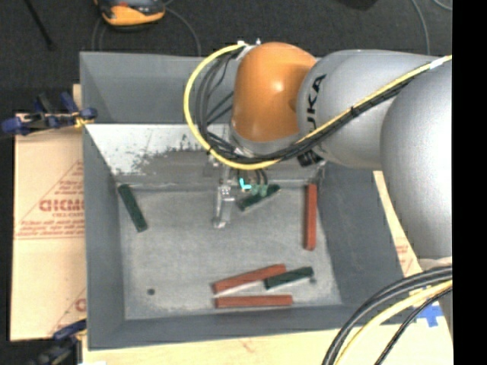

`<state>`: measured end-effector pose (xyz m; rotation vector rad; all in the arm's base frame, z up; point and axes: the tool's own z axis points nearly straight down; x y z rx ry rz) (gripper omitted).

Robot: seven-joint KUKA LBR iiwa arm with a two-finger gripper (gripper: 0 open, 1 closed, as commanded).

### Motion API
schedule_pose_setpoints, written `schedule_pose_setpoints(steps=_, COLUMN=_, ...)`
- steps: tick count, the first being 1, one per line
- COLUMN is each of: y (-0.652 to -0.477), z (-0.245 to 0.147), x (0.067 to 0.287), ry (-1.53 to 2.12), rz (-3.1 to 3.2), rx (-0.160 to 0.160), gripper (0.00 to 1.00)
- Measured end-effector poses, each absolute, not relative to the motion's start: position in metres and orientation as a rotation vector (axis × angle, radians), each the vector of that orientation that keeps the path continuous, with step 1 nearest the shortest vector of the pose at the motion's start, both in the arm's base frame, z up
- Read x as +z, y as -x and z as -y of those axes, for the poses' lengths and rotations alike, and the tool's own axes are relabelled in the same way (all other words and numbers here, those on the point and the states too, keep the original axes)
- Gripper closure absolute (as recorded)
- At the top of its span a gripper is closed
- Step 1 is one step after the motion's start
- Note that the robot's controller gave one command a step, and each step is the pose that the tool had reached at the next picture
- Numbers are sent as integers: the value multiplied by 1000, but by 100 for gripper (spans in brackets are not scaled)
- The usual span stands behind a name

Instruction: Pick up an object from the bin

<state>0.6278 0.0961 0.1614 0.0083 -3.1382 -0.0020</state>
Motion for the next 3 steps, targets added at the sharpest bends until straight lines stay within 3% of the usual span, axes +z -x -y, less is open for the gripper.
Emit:
schedule_pose_setpoints(steps=1, y=-630, z=-96, x=166, ry=-6, rz=3146, rx=-3, gripper=0)
schedule_pose_setpoints(steps=3, y=-639, z=-53, x=94, ry=-124, rz=3134, rx=3, gripper=0)
